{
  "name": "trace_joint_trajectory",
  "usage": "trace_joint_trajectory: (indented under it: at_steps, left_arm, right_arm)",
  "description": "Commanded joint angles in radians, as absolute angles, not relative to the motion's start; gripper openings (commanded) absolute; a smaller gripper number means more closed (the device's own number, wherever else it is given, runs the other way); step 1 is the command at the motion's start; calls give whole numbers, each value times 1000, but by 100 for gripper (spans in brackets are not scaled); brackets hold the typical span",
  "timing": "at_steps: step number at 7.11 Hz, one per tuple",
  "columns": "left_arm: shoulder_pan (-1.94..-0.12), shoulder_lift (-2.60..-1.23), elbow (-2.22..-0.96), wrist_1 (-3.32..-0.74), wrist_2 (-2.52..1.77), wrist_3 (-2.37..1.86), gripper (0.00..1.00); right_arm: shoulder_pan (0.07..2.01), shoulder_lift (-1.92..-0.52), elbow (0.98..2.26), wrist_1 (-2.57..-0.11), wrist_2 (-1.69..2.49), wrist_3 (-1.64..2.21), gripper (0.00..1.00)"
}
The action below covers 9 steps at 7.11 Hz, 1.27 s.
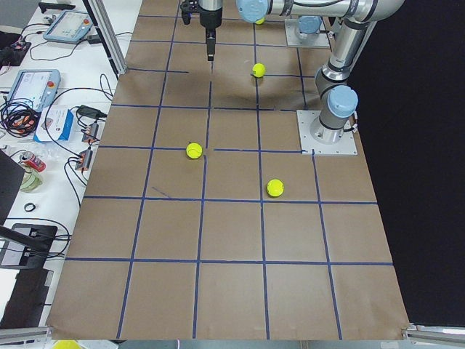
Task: Lift up tennis ball bucket
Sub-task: 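Move the right gripper toward the clear Wilson tennis ball can, then lower the right gripper and grasp the can's open end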
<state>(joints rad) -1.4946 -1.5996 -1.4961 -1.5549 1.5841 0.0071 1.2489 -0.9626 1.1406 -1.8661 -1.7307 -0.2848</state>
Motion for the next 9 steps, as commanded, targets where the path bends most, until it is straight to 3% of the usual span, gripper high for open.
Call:
trace_joint_trajectory:
  at_steps: [1, 7, 8, 9]
  left_arm:
    - [-1494, -1598, -1496, -1555, 1585, 8, 100]
    - [-1494, -1598, -1494, -1555, 1583, 8, 100]
    - [-1494, -1598, -1494, -1555, 1583, 8, 100]
    - [-1493, -1598, -1491, -1557, 1585, 8, 100]
  right_arm:
    - [1204, -853, 1088, -1951, -1743, -353, 100]
    - [1160, -782, 1195, -2038, -1717, -382, 100]
    - [1154, -781, 1210, -2046, -1686, -415, 95]
    - [1138, -785, 1222, -2051, -1652, -484, 68]
